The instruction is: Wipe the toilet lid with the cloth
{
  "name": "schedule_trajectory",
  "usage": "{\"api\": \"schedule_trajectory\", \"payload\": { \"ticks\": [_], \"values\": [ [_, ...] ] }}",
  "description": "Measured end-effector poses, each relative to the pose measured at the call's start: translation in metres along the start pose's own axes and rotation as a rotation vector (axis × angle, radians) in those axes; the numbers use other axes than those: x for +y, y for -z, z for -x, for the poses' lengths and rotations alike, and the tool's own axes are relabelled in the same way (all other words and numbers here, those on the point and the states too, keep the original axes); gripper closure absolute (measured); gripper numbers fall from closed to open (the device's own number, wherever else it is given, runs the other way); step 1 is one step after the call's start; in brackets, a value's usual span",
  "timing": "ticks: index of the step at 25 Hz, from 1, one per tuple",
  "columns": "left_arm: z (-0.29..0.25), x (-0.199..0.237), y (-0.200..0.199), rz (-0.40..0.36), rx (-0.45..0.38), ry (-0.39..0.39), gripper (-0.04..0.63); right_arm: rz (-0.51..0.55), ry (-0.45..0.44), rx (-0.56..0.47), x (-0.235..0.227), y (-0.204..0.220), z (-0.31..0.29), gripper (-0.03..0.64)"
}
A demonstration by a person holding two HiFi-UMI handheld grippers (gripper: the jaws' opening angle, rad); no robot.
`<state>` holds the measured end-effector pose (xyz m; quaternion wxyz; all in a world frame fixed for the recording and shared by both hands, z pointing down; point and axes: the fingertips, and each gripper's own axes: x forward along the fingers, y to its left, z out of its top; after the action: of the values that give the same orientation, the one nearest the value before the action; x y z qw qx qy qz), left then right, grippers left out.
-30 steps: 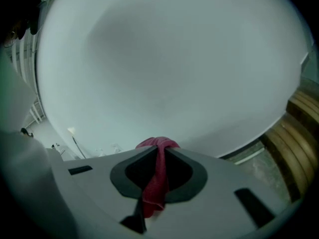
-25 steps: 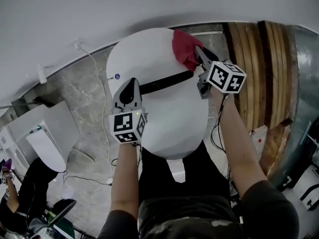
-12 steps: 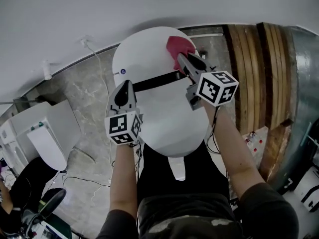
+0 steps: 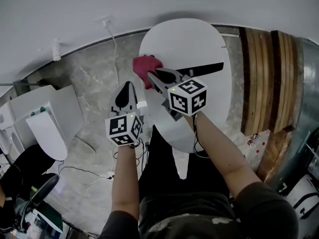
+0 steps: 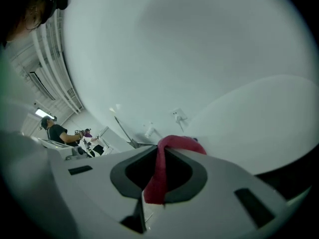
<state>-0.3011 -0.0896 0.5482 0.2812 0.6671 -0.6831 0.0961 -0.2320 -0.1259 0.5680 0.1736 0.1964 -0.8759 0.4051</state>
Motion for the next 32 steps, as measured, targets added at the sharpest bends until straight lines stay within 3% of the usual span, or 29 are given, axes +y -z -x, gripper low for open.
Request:
{"api": "schedule_trajectory", "payload": {
  "ticks": [5,9,20,25,32],
  "values": [
    [0.002,0.010,0.021,0.000,0.040,0.018,0.588,-0.037,0.058,-0.023,-0.026,0.008,0.000,0.575],
    [-0.004,-0.013,0.022,-0.020,0.050,0.068,0.588,-0.058,0.145,-0.074,-0.056,-0.009,0.030,0.575],
    [-0.039,-0.151,0.019,-0.077,0.056,0.191,0.588,-0.165,0.328,-0.164,-0.177,-0.021,0.171,0.575],
    [-0.046,-0.207,0.031,-0.089,0.065,0.186,0.588,-0.200,0.355,-0.167,-0.229,-0.016,0.226,0.575],
    [-0.041,-0.254,0.045,-0.050,0.072,0.167,0.588,-0.212,0.375,-0.139,-0.270,-0.001,0.265,0.575]
  ]
}}
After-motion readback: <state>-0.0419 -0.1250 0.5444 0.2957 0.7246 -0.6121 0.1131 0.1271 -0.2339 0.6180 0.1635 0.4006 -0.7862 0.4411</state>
